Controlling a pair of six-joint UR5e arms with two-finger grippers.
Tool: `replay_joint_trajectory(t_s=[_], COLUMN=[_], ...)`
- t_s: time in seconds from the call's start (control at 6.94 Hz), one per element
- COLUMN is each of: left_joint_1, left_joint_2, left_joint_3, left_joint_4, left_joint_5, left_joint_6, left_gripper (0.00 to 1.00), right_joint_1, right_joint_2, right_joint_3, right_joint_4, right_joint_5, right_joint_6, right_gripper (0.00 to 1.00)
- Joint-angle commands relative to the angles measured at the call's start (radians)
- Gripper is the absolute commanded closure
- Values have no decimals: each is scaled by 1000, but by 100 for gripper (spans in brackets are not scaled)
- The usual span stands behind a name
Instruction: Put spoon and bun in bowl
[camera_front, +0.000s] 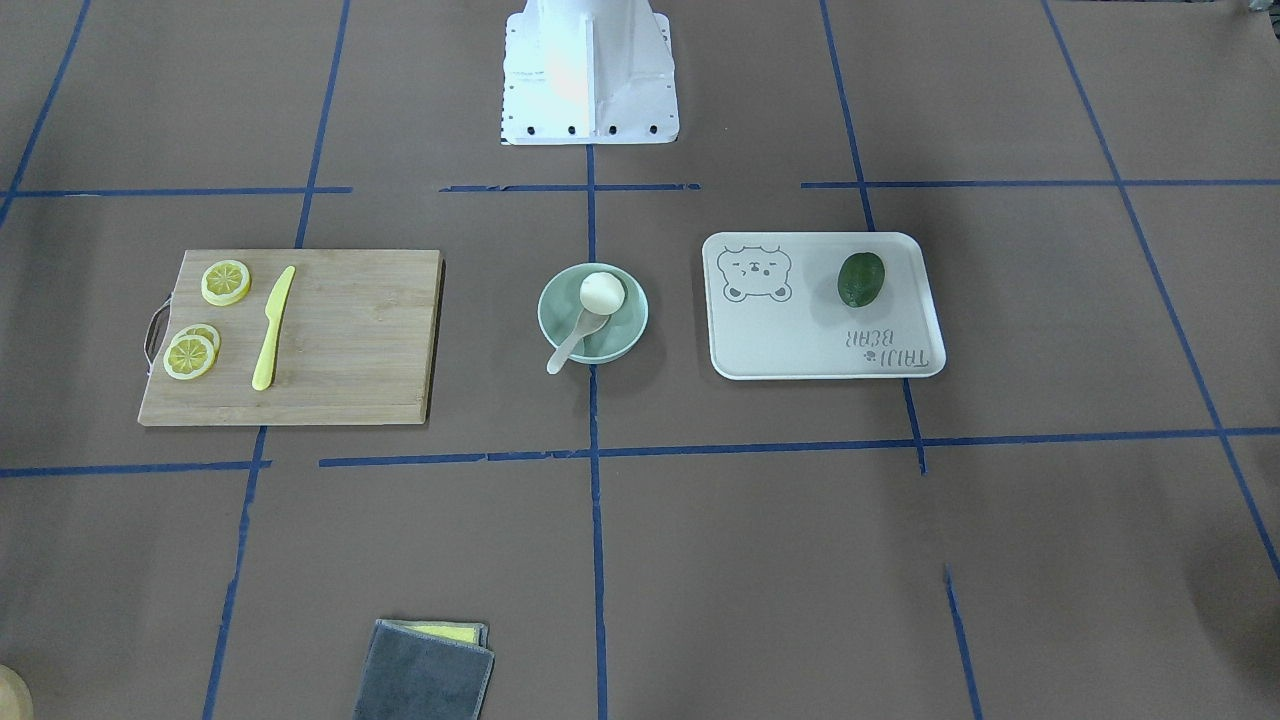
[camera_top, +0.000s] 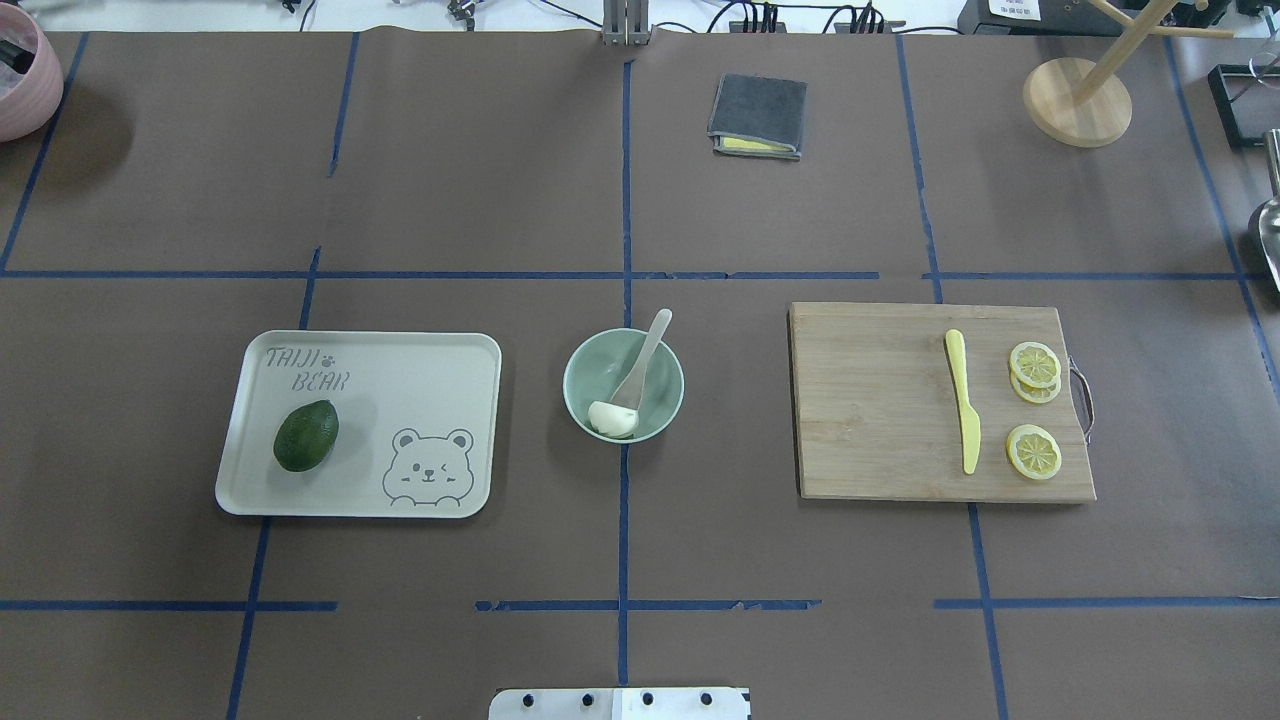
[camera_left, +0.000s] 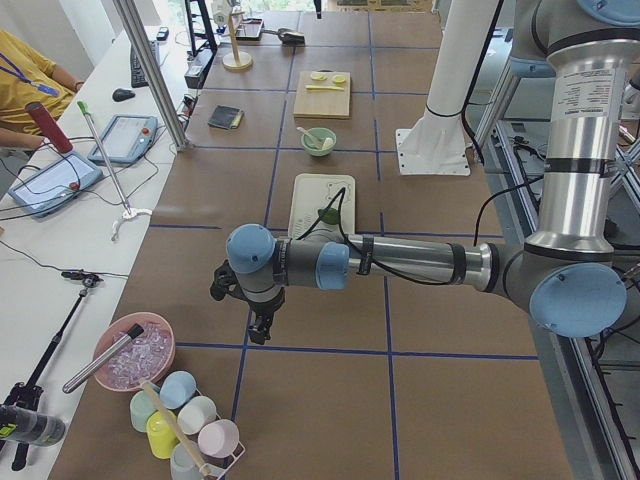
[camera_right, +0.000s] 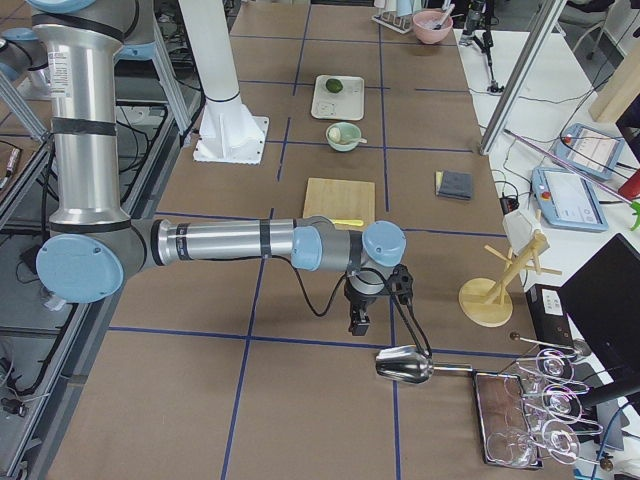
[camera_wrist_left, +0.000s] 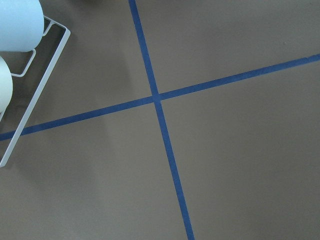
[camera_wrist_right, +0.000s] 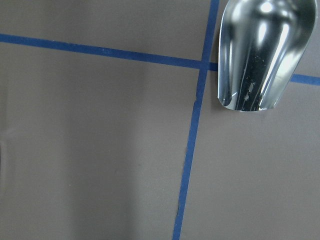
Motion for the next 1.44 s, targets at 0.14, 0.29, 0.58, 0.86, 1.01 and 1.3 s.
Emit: replay_joint_trajectory(t_s=[0.14,0.29,0.58,0.86,1.01,1.3], left_joint_1=[1,2,2,1,2,2], left_joint_2=[6,-4,-7,-8,-8,-11], left_joint_3=[15,52,49,44,44,46], left_joint_4=[15,11,8,9,9,9], left_joint_5=[6,2,0,-4,-1,2], left_joint_6=[8,0,0,0,0,-1], left_gripper=[0,0,0,0,0,0], right_joint_1=[0,0,0,0,0,-2], right_joint_2=[12,9,12,12,12,34], right_joint_3=[-22,-18,-20,-20,-18,-25], right_joint_4=[3,3,3,3,3,3], right_joint_5=[7,9,13,18,36,38], right_joint_6=[-1,-2,-1,-1,1,1], right_gripper=[0,0,0,0,0,0])
